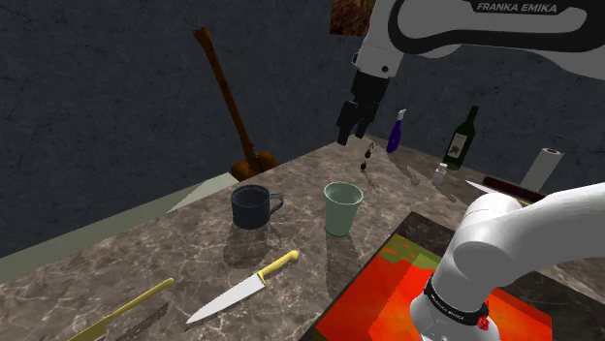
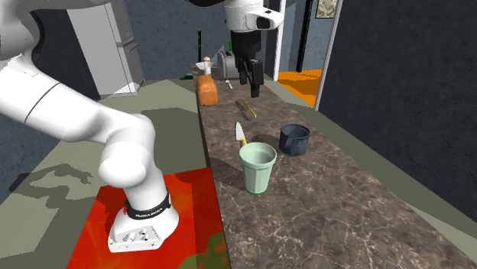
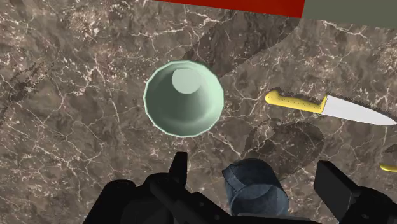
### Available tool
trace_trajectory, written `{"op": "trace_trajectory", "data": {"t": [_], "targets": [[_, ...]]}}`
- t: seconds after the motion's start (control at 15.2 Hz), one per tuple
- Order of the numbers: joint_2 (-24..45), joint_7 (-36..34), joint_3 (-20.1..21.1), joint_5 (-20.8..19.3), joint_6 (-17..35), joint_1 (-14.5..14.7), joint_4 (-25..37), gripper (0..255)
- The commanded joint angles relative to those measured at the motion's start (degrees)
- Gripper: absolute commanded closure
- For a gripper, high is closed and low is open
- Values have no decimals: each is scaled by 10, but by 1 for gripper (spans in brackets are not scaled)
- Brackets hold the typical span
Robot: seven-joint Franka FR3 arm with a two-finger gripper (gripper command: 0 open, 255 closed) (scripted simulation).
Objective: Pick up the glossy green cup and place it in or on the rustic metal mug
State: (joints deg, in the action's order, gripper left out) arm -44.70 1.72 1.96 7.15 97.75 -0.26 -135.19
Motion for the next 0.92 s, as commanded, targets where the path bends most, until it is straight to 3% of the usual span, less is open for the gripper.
{"op": "trace_trajectory", "data": {"t": [0.0, 0.86], "targets": [[0, 0, 0, 0, 0, 0, 0, 0], [139, 49, -89, -4, 117, -52, -96, 0]]}}
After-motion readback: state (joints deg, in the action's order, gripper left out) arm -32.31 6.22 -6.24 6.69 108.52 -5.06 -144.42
